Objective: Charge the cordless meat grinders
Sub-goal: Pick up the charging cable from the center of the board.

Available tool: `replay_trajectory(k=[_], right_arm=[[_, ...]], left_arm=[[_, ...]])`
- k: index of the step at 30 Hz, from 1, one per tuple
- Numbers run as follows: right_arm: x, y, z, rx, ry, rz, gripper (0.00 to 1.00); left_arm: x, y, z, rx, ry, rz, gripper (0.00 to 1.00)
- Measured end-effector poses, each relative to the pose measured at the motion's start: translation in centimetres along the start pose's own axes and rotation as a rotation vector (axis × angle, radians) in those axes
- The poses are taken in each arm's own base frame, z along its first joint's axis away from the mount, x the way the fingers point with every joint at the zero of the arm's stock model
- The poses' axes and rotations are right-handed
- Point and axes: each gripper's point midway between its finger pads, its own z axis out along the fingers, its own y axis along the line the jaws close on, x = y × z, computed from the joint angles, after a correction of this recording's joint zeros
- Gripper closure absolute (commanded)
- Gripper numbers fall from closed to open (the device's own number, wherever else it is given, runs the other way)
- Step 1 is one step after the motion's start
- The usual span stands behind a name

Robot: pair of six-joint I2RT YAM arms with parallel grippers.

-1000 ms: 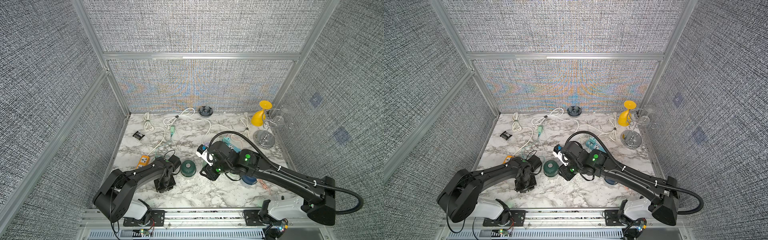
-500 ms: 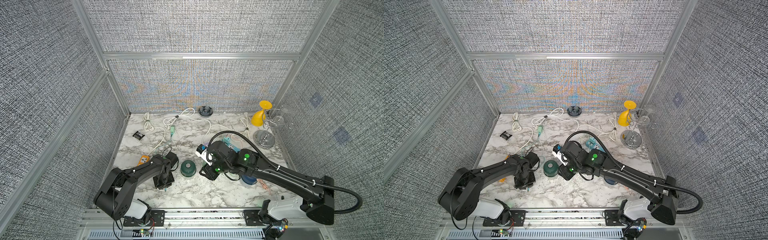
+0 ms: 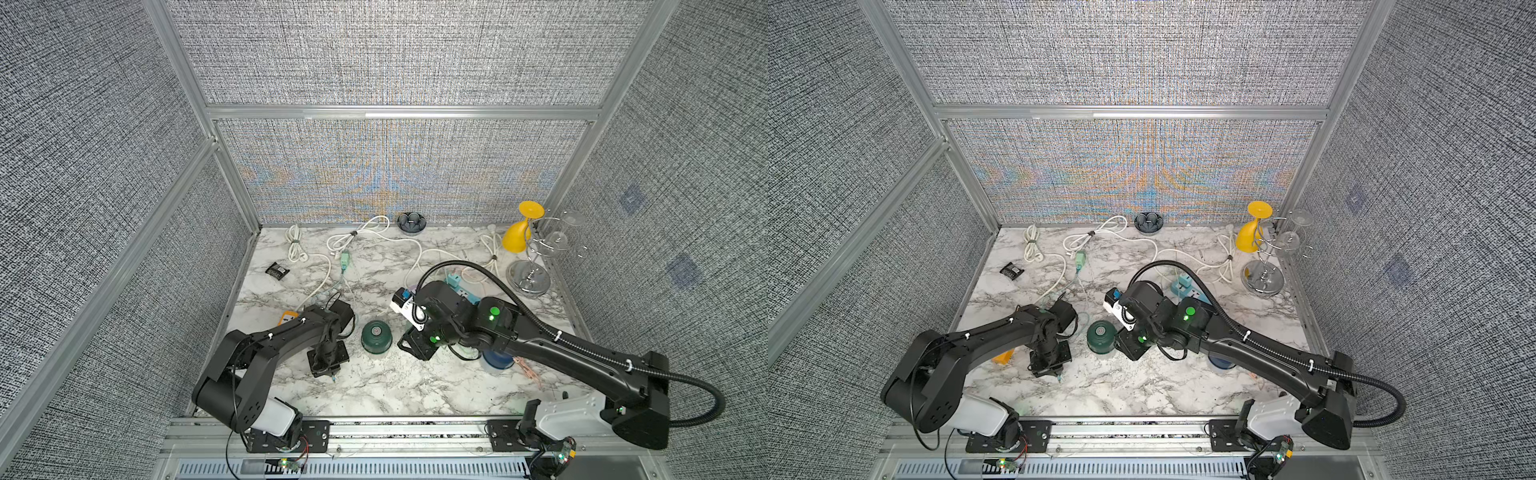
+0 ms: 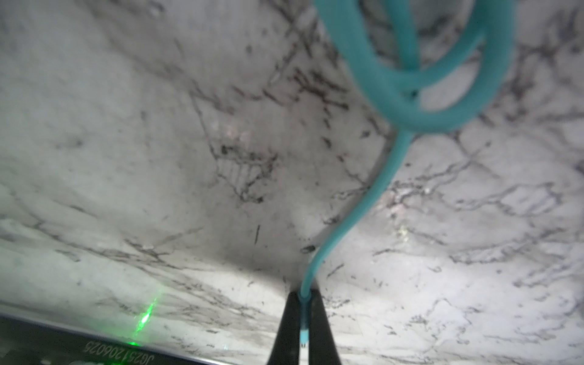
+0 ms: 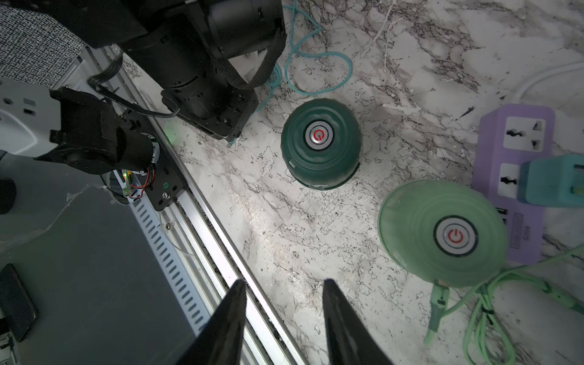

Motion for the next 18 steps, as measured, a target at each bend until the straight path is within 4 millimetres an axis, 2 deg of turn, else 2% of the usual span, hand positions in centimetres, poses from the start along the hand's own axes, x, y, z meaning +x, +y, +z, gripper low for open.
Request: replay_trajectory(k=[1,2,4,5,7,9,11,14,18], right_arm=[[-0.2,0.0,-0.2,-0.001,-0.006,-0.001,0.57],[-0.4,0.0,-0.4,0.001,-0.015,0.0,0.57],[-1.0,-0.1,-1.0,0.001,-0.031,0.0,0.53],[-1.5,-0.1,-1.3,-0.003,-0.044,0.004,0.48],[-2.7,-0.3,-2.0,-0.018,-0.067,0.015,0.38],[-4.3,-0.9,-2.6,-0.037,-0.095,0.04,0.32],[-6.0,-1.7,-3.1,-0.06,-0.126,0.071,0.31],[-8.7,-2.9,-3.9,-0.125,-0.181,0.149,0.32],[-11.0,-4.5,-3.6,-0.218,-0.228,0.274,0.43]], left_arm=[[-0.8,-0.8,-1.1,0.032,-0.039,0.014,1.0],[-1.8,-1.8,-3.1,0.081,-0.099,0.022,1.0],[-3.6,-3.5,-7.6,0.179,-0.221,0.045,1.0],[-4.1,-4.2,-10.0,0.227,-0.269,0.054,1.0],[-4.5,-5.1,-13.8,0.3,-0.338,0.077,1.0],[-4.4,-6.2,-16.9,0.386,-0.372,0.111,1.0],[-4.1,-7.6,-18.9,0.46,-0.372,0.148,1.0],[-3.5,-10.4,-20.6,0.577,-0.323,0.216,1.0],[-2.5,-13.6,-22.5,0.72,-0.255,0.32,1.0]])
